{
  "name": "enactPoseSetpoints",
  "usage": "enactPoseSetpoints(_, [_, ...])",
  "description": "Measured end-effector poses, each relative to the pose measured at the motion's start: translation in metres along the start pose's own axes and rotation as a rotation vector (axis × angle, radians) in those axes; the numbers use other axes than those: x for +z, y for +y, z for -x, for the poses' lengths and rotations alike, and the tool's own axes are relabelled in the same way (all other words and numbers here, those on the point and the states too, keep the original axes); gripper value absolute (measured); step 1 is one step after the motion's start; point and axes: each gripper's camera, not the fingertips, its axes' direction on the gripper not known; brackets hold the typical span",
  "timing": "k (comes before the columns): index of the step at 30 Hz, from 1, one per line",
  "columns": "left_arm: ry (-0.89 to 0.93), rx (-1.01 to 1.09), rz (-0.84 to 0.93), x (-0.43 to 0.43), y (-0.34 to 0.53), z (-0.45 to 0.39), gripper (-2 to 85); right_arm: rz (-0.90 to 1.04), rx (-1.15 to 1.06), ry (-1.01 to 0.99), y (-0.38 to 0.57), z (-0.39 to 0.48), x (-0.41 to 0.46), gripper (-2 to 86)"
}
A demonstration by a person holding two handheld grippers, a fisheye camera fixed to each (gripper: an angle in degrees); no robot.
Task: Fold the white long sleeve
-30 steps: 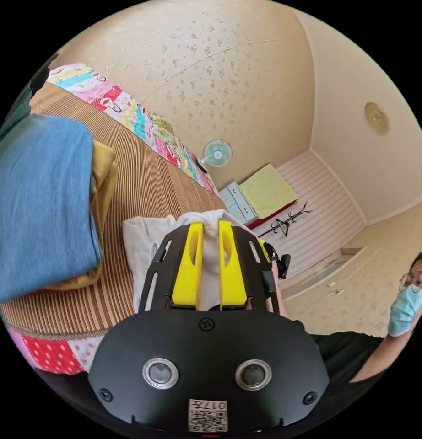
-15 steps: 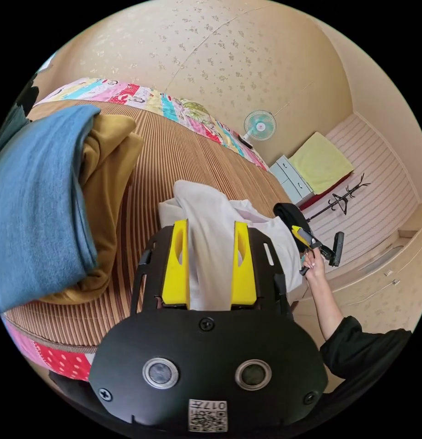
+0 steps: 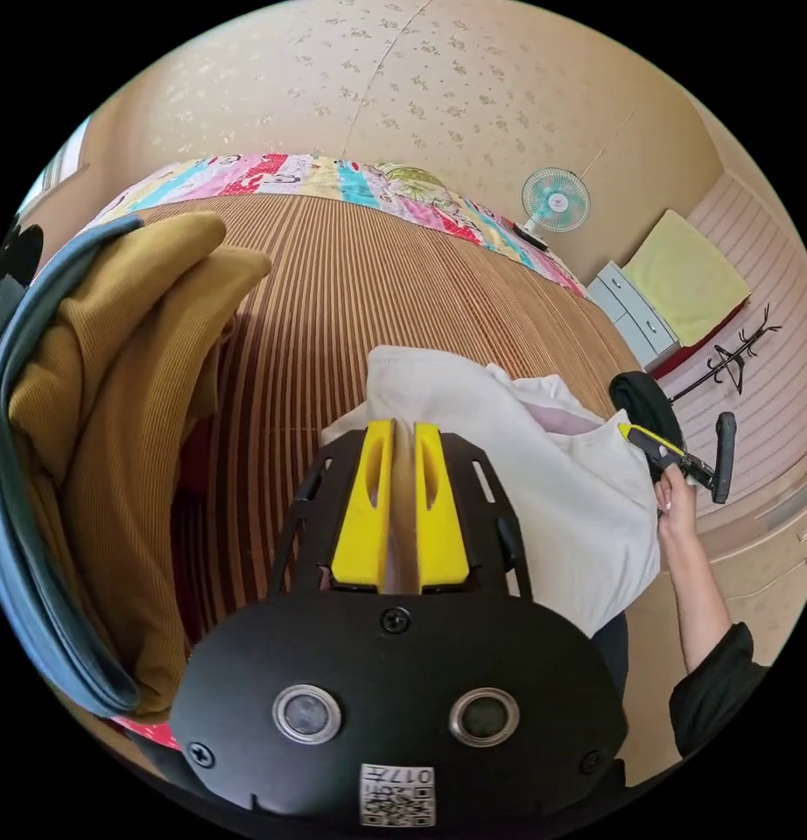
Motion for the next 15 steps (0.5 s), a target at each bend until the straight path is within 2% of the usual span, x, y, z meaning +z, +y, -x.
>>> enactPoseSetpoints(2, [0.075, 0.009, -0.036, -0.008, 0.004, 0.003, 0.6, -0.259, 0.017, 0.107, 0.022, 0.012, -0.038, 4.2])
enactPoseSetpoints(4, [0.041, -0.009, -0.167, -0.033, 0.020, 0.002, -0.2, -0.382, 0.092, 0.157, 0.032, 0.012, -0.056, 4.2])
enactPoseSetpoints(6, [-0.062, -0.008, -0.241, -0.046, 0.032, -0.007, -0.3, -0.402, 0.162, 0.116, 0.029, 0.003, -0.057, 4.4])
enactPoseSetpoints(9, [-0.171, 0.005, -0.185, -0.032, 0.034, -0.018, 0.6, -0.230, 0.199, 0.063, 0.003, -0.013, -0.022, 5.8])
enactPoseSetpoints(11, [-0.198, -0.017, -0.125, -0.019, 0.032, -0.017, 1.7, 0.062, 0.225, 0.034, -0.024, -0.024, 0.028, 7.3])
enactPoseSetpoints(12, [-0.183, -0.030, -0.111, -0.017, 0.032, -0.013, 2.6, 0.124, 0.227, 0.023, -0.029, -0.027, 0.038, 7.4])
enactPoseSetpoints(15, [-0.101, -0.047, -0.141, -0.029, 0.039, -0.002, 5.0, 0.082, 0.210, -0.001, -0.035, -0.027, 0.024, 8.1])
